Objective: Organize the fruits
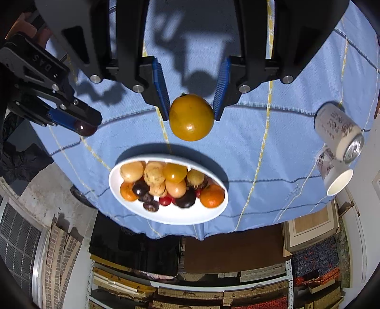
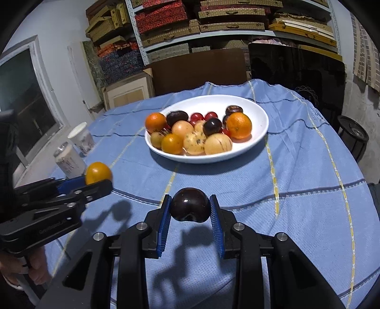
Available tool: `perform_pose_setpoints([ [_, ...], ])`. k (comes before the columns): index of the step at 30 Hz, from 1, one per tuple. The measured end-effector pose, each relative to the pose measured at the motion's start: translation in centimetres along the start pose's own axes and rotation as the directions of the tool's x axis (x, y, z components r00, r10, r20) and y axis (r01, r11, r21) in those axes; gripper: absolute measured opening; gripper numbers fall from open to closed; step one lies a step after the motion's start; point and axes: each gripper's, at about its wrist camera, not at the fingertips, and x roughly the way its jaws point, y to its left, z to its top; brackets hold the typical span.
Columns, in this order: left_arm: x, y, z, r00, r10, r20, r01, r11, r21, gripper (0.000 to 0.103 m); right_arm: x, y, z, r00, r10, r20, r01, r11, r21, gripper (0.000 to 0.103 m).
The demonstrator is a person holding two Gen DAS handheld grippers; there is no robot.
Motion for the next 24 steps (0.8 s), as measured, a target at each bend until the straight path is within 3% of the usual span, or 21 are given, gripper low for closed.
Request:
perform_pose_setpoints([
  [5, -0.3, -0.4, 3.2, 0.999, -0.043, 0.027, 0.043, 0.999, 0.008, 0.036, -1.2, -0.1, 2.9, 0.999, -0.010, 0.053, 0.012, 0.999, -0.030, 0.033],
  [10, -0.1, -1.3, 6.3, 0.992, -0.030, 0.119, 0.024, 0.998, 0.053, 0.036, -0.7, -0.8, 5.3, 0.996, 0.002, 0.091, 0.000, 1.000, -0.019, 0.034],
  [13, 1.3, -1.4, 7.9, 0.994, -0.038, 0.105, 0.034, 0.998, 0.043, 0.036, 0.4, -1.0, 6.8, 0.996, -0.012, 0.091, 0.016, 0.999, -0.042, 0.034],
  [22, 6.9, -1.8, 11.3, 0.998, 0.023, 0.066, -0.026, 0.998, 0.055, 0.036, 4.2, -2.0, 11.3, 0.995, -0.019, 0.094, 0.025, 0.997, -0.066, 0.032],
  [24, 7.4, -1.4, 11.2, 0.997, 0.020, 0.068, -0.022, 0.999, 0.037, 0.036, 3.6, -3.6, 11.4, 0.998, 0.024, 0.053, -0.022, 0.999, -0.039, 0.035],
])
